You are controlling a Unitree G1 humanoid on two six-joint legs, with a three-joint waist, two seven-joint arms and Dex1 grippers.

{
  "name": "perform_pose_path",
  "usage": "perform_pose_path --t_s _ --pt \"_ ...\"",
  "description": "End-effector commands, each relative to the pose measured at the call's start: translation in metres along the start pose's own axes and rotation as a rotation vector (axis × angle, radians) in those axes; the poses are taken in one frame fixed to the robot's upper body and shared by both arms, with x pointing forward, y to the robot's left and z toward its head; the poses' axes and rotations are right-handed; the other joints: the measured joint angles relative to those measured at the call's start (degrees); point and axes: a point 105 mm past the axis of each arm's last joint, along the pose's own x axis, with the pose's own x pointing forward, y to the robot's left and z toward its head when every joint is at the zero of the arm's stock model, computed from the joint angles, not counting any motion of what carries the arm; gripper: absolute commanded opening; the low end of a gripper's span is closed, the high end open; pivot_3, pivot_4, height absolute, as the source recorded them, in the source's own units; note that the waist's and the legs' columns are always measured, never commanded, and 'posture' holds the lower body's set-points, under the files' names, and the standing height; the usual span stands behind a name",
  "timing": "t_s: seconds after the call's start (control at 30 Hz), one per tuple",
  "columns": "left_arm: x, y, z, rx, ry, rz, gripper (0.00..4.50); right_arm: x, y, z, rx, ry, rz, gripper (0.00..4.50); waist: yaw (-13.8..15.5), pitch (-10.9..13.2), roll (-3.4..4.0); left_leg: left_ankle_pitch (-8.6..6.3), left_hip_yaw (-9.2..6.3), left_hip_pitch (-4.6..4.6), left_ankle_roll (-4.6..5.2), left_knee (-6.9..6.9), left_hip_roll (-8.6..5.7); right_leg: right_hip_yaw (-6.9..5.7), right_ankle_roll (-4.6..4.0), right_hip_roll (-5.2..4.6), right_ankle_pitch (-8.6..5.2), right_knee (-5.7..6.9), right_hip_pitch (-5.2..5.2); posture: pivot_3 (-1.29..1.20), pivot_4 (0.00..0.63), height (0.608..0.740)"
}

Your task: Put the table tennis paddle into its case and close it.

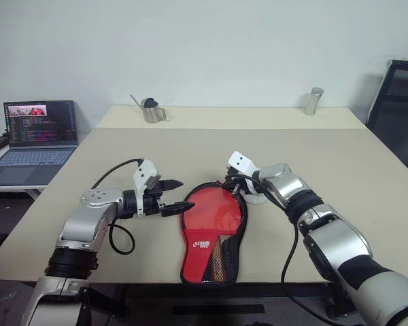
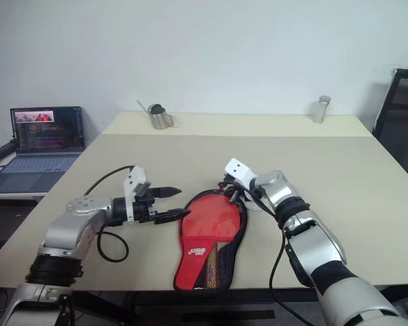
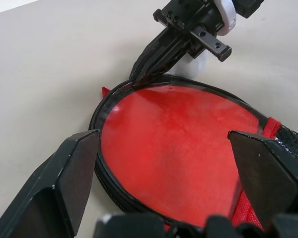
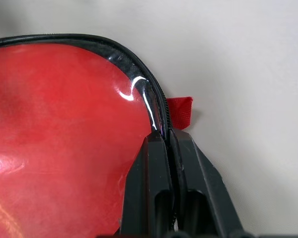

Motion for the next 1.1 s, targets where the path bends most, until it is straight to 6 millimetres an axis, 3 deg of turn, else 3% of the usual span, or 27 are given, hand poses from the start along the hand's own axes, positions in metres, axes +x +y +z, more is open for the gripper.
perform_pose_path --t_s 0.03,0.07,0.2,0.4,0.53,0.63,0.87,0.97,1.1 --pt "0.003 -0.001 0.012 0.046 -0.023 -0.01 4.5 -0.004 -0.005 0.019 -0.039 -0.04 -0.015 0.04 0.0 0.0 0.0 0.0 0.0 0.0 0.0 0.0 0.0 0.0 0.0 0.0 0.0 0.0 0.0 0.0 0.15 0.74" --pt "0.003 -0.002 0.012 0.046 -0.023 -0.011 4.5 -0.004 -0.005 0.018 -0.027 -0.043 -0.016 0.04 0.0 0.0 0.0 0.0 0.0 0.0 0.0 0.0 0.0 0.0 0.0 0.0 0.0 0.0 0.0 0.0 0.15 0.74" --pt "0.005 -0.002 0.012 0.046 -0.023 -0.017 4.5 -0.005 -0.006 0.018 0.006 -0.054 -0.017 0.94 0.0 0.0 0.0 0.0 0.0 0.0 0.0 0.0 0.0 0.0 0.0 0.0 0.0 0.0 0.0 0.0 0.15 0.74" --pt "0.01 -0.002 0.013 0.05 -0.027 -0.036 4.5 -0.013 -0.009 0.026 0.048 -0.087 -0.016 3.09 0.0 0.0 0.01 0.0 0.0 0.0 0.0 0.0 0.0 0.0 0.0 0.0 0.0 0.0 0.0 0.0 0.15 0.74" --pt "0.017 -0.004 0.014 0.058 -0.029 -0.071 4.5 -0.03 -0.013 0.043 0.082 -0.167 -0.037 4.45 0.1 0.0 0.01 0.0 0.0 -0.02 0.0 0.0 0.0 -0.01 0.0 0.0 0.0 -0.01 0.0 0.0 0.15 0.74" --pt "0.029 -0.011 0.014 0.071 -0.023 -0.135 4.5 -0.055 -0.013 0.049 0.105 -0.213 -0.052 4.45 0.2 0.0 0.01 0.0 -0.01 -0.05 0.0 0.0 0.0 -0.02 0.0 0.0 0.0 -0.03 0.0 0.0 0.15 0.74" --pt "0.066 -0.01 0.01 0.082 -0.003 -0.222 4.5 -0.112 -0.003 0.015 0.144 -0.149 -0.074 4.45 1.0 0.0 0.0 -0.01 -0.06 -0.16 0.03 0.05 -0.06 -0.11 0.01 -0.03 0.0 -0.18 0.04 0.0 0.15 0.74" --pt "0.08 -0.006 0.007 0.095 0.014 -0.218 4.5 -0.124 0.002 0.005 0.172 -0.116 -0.068 4.45 0.6 0.0 0.0 -0.02 -0.06 -0.15 0.04 0.03 -0.05 -0.1 0.01 0.0 0.0 -0.18 0.04 0.0 0.15 0.74" --pt "0.094 -0.007 0.001 0.103 0.029 -0.239 4.5 -0.126 0.004 -0.007 0.188 -0.077 -0.071 4.45 -0.1 0.0 -0.01 -0.02 0.0 -0.13 0.05 0.02 -0.03 -0.04 0.02 0.03 -0.01 -0.17 0.03 0.0 0.15 0.74"
